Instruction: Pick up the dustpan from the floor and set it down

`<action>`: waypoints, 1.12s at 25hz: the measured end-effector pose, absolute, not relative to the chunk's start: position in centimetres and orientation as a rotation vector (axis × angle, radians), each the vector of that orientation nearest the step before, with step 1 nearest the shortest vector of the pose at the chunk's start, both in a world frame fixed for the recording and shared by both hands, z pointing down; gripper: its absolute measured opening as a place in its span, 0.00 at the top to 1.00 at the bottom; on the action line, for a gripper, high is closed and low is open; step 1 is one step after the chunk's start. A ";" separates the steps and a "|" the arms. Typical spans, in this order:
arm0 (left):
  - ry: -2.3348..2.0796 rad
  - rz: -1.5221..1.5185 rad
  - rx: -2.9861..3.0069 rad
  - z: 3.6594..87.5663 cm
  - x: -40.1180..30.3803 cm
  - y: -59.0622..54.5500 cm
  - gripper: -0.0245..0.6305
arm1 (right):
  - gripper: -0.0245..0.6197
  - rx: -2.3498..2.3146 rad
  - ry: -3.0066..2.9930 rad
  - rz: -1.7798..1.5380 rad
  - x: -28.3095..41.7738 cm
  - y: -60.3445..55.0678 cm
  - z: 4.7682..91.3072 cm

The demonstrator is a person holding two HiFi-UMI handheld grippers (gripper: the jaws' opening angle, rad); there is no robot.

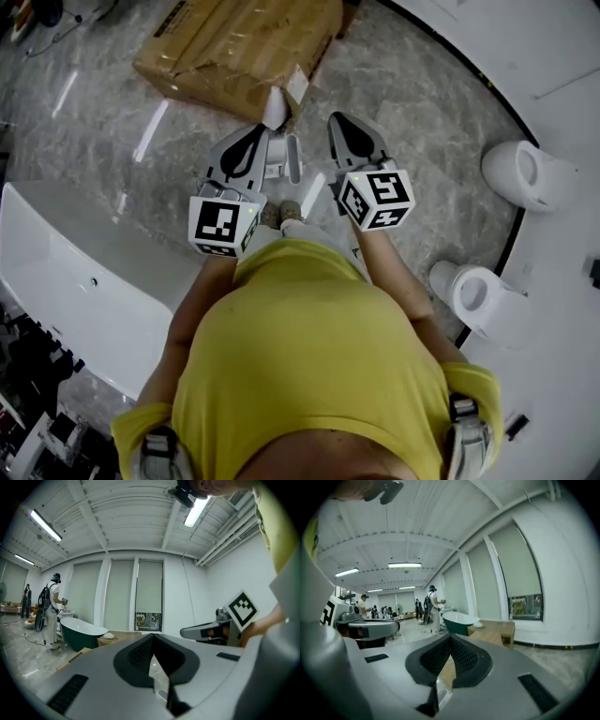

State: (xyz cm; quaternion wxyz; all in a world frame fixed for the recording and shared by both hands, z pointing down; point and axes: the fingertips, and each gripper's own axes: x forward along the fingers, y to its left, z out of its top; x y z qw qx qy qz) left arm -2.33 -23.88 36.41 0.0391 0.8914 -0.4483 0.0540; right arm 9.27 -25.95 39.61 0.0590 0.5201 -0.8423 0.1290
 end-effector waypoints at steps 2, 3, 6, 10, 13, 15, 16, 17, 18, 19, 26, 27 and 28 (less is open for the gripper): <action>-1.421 0.138 2.749 34.6 -2.4 -24.2 0.96 | 0.95 1.645 -2.566 0.243 9.8 -25.8 36.2; -1.445 0.122 2.758 33.6 -2.6 -24.4 0.96 | 0.95 1.677 -2.570 0.183 10.0 -25.7 34.6; -1.515 0.066 2.779 30.4 -3.1 -24.8 0.96 | 0.95 1.753 -2.582 0.041 10.4 -25.2 30.7; -1.601 0.015 2.800 26.9 -3.5 -24.7 0.96 | 0.95 1.806 -2.601 -0.092 10.7 -24.3 27.0; -1.641 -0.008 2.806 25.3 -3.7 -24.4 0.96 | 0.95 1.804 -2.626 -0.135 10.4 -23.9 25.6; -1.654 -0.016 2.810 24.7 -3.7 -24.2 0.96 | 0.95 1.799 -2.634 -0.152 10.2 -23.9 25.2; -1.656 -0.017 2.812 24.6 -3.7 -24.2 0.96 | 0.95 1.797 -2.636 -0.154 10.1 -23.9 25.2; -1.656 -0.017 2.811 24.6 -3.7 -24.2 0.96 | 0.95 1.794 -2.639 -0.148 10.0 -23.9 25.3; -1.656 -0.018 2.810 24.6 -3.7 -24.2 0.96 | 0.95 1.792 -2.641 -0.140 9.9 -23.9 25.4; -1.656 -0.020 2.809 24.6 -3.8 -24.2 0.96 | 0.95 1.790 -2.642 -0.133 9.8 -24.0 25.5; -1.653 -0.037 2.808 24.5 -4.0 -24.3 0.96 | 0.95 1.794 -2.635 -0.107 9.8 -24.2 26.0; -1.653 -0.036 2.807 24.5 -4.1 -24.4 0.96 | 0.95 1.794 -2.633 -0.101 9.8 -24.3 26.1; -1.652 -0.034 2.806 24.5 -4.1 -24.4 0.96 | 0.95 1.794 -2.633 -0.096 9.9 -24.3 26.2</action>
